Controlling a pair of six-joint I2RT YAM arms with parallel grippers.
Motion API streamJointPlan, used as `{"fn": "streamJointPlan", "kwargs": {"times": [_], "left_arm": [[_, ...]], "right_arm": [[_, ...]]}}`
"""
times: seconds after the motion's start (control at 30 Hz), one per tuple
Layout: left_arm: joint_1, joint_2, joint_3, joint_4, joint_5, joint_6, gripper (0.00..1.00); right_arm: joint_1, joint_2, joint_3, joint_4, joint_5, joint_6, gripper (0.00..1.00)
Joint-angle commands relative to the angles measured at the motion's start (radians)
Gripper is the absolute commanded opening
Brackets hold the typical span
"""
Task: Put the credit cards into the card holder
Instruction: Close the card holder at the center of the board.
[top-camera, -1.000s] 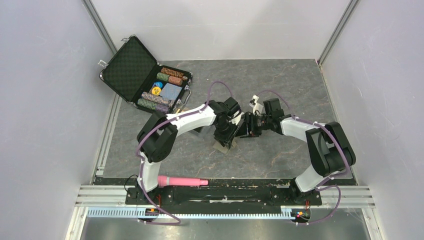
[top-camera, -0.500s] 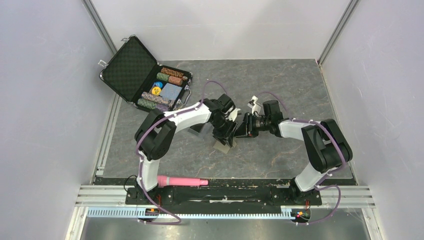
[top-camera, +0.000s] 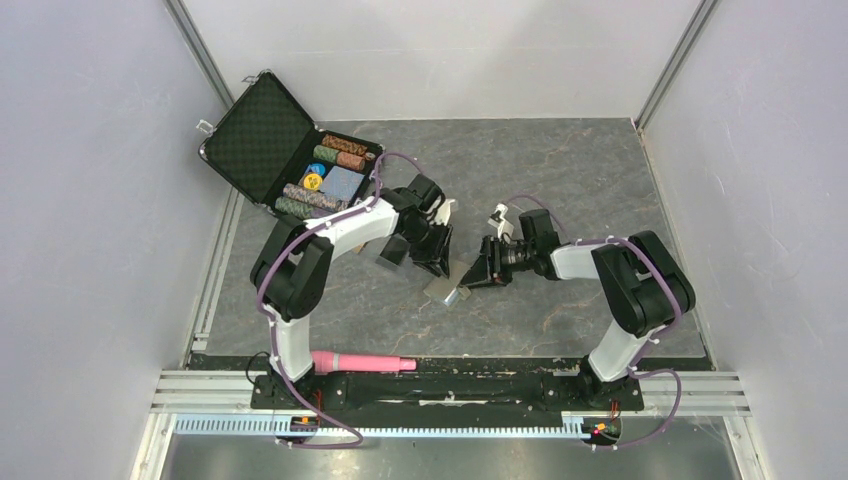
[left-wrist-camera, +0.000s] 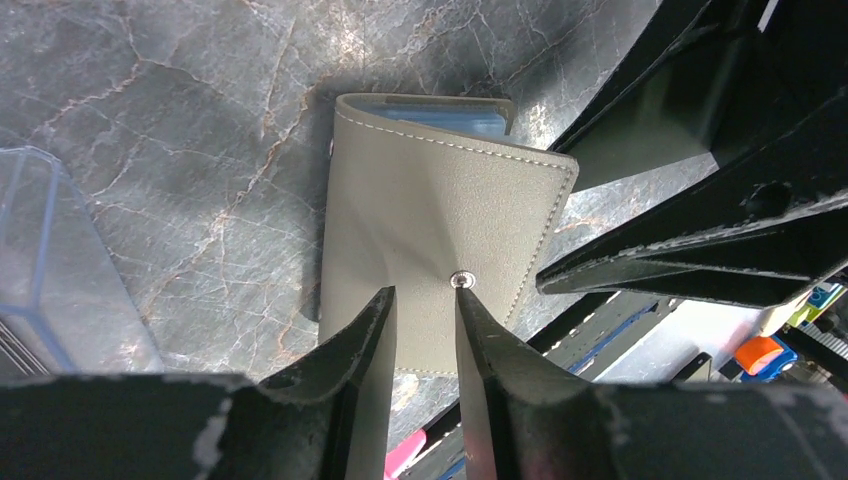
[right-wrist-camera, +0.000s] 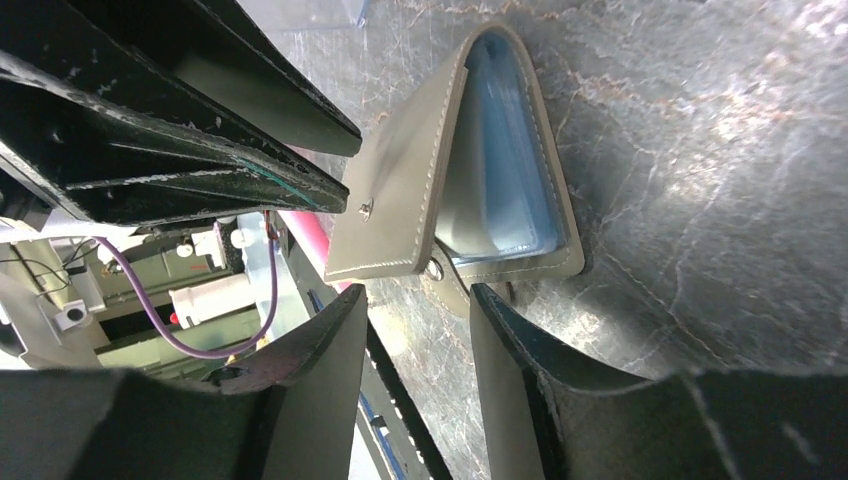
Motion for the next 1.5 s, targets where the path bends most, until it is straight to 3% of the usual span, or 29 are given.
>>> {"fn": "streamJointPlan", "kwargs": {"times": [0.0,0.27,0.67,0.97,1.03,1.23,1.47], "left_arm": [[-0.005,-0.011,-0.007,0.018,0.018,-0.035,0.34],[-0.005,0.019,-0.008,-0.011,-0.014,-0.008,0.32],[-0.014,0.053,-0.005,-0.042,-0.042,0.046,0.16],[-0.045,0.056,-0.034,-0.054,-0.094,0.087,0.16],[-0.046,0.055,-0.036,-0.051,-0.091,0.086,0.19],[-0.045,0.036,-0.033,-0.031,-0.086,0.066,0.28],[-0.045,0.041,-0.034,-0.026,-0.073,0.06,0.28]], "right_arm": [[0.012,0.005,-0.007,0.019,-0.027,-0.007,0.45],[0.021,-0.004,-0.027,0.034,-0.055,-0.017,0.48],[0.069,-0.018,-0.034,0.178,-0.165,0.023,0.4],[0.068,-0.046,-0.018,0.224,-0.146,0.055,0.4],[0.067,-0.044,-0.01,0.206,-0.134,0.052,0.4],[0.062,-0.042,0.047,-0.094,0.024,-0.1,0.44],[0.06,-0.048,0.035,-0.109,0.03,-0.117,0.44]]}}
